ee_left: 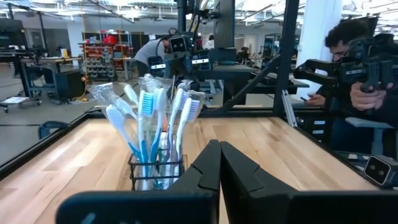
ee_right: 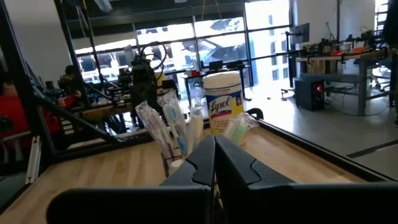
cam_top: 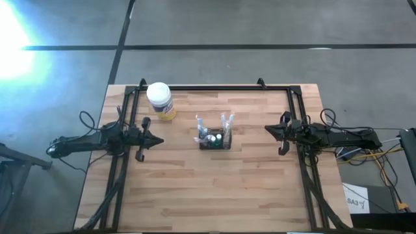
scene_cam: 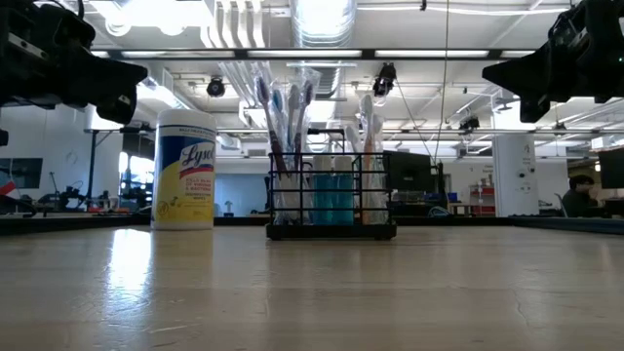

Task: Pick & Place toothbrushing station
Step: Return to Home Position

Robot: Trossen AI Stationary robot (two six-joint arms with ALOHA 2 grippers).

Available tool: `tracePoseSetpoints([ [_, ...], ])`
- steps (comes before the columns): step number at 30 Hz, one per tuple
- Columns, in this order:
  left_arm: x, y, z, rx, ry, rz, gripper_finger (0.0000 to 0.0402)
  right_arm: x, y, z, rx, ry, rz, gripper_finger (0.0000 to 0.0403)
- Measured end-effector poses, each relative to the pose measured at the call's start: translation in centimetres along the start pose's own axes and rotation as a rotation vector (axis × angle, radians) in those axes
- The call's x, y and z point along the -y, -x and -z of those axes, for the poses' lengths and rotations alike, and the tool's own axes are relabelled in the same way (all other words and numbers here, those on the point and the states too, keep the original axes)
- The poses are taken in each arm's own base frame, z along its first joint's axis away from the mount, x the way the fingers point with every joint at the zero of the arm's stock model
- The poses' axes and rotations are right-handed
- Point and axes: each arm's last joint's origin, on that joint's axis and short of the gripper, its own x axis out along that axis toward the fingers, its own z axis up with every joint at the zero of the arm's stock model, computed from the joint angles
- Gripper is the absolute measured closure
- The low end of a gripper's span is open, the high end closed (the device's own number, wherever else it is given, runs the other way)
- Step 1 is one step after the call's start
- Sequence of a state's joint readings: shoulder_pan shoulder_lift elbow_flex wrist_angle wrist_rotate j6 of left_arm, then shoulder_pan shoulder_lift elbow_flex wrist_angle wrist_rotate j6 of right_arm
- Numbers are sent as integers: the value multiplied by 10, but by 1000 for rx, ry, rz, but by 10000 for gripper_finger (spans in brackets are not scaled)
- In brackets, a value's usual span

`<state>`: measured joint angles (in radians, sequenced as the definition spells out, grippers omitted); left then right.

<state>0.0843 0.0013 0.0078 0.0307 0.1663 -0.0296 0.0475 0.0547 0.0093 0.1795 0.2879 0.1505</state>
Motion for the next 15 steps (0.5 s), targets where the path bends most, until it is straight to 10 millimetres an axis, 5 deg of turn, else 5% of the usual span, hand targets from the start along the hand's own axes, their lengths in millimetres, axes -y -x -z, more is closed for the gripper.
tracePoseSetpoints([
  [15, 0, 0, 0, 1, 33, -8, 392, 0, 0, 0, -4, 5, 0, 394],
])
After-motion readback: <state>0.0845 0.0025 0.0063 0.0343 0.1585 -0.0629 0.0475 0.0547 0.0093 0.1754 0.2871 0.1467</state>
